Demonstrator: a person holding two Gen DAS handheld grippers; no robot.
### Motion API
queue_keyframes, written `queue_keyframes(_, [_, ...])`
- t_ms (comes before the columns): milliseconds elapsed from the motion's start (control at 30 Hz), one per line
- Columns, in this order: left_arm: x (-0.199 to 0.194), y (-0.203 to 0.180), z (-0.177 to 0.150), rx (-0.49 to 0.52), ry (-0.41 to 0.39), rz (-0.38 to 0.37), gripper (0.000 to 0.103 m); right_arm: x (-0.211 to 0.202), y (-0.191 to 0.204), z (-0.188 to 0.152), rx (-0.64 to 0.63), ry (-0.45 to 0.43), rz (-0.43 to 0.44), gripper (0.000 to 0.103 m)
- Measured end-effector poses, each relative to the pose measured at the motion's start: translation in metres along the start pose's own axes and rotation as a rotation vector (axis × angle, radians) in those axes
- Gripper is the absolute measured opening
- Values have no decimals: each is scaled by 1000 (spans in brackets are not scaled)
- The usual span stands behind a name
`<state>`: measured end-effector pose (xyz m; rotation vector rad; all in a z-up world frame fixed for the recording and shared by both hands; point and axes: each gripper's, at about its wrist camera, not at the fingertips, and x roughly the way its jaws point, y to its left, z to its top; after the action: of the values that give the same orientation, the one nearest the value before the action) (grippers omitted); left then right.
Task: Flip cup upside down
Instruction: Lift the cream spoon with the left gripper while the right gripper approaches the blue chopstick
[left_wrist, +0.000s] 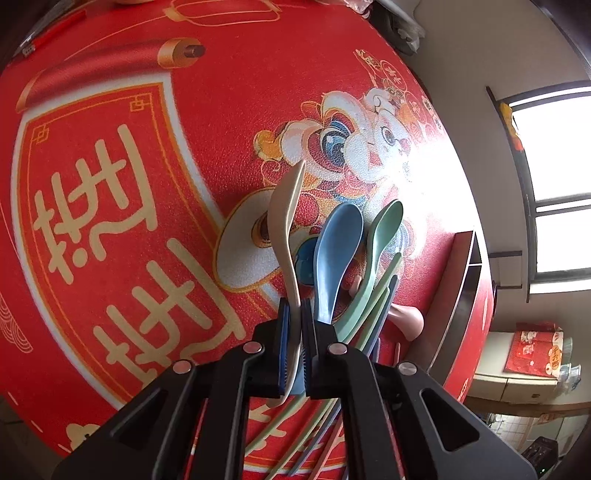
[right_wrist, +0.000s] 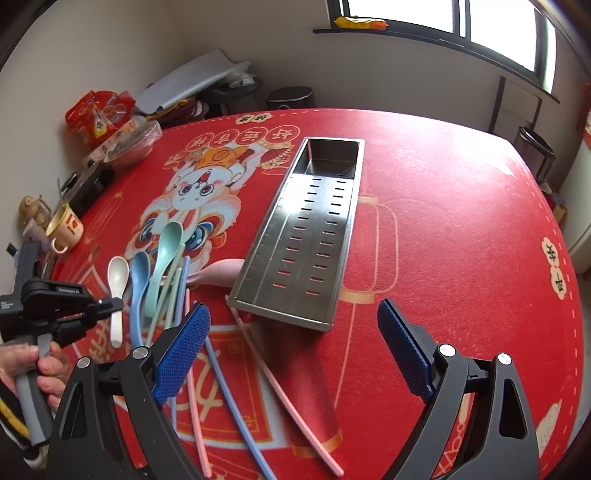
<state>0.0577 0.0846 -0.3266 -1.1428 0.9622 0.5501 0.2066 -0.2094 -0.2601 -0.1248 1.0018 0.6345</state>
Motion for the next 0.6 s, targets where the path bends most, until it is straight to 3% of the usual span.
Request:
queue_keyframes(167, [-12, -6, -1, 168, 9, 65, 6, 12, 10, -8, -22, 40, 105, 89])
queue_keyframes(300, [-19, -2, -7, 295, 10, 105, 6, 21, 18, -21, -41, 78, 125, 89])
queue_keyframes(533, [-16, 12, -10, 381, 66, 127, 6, 35, 30, -43, -48, 152, 118, 89])
queue_keyframes(567, [-16, 14, -12, 398, 75, 134, 6, 36, 32, -46, -47, 160, 119, 85])
queue_keyframes(600, [-15, 16, -13, 413, 84, 138, 6, 38, 34, -49, -48, 174, 115, 71])
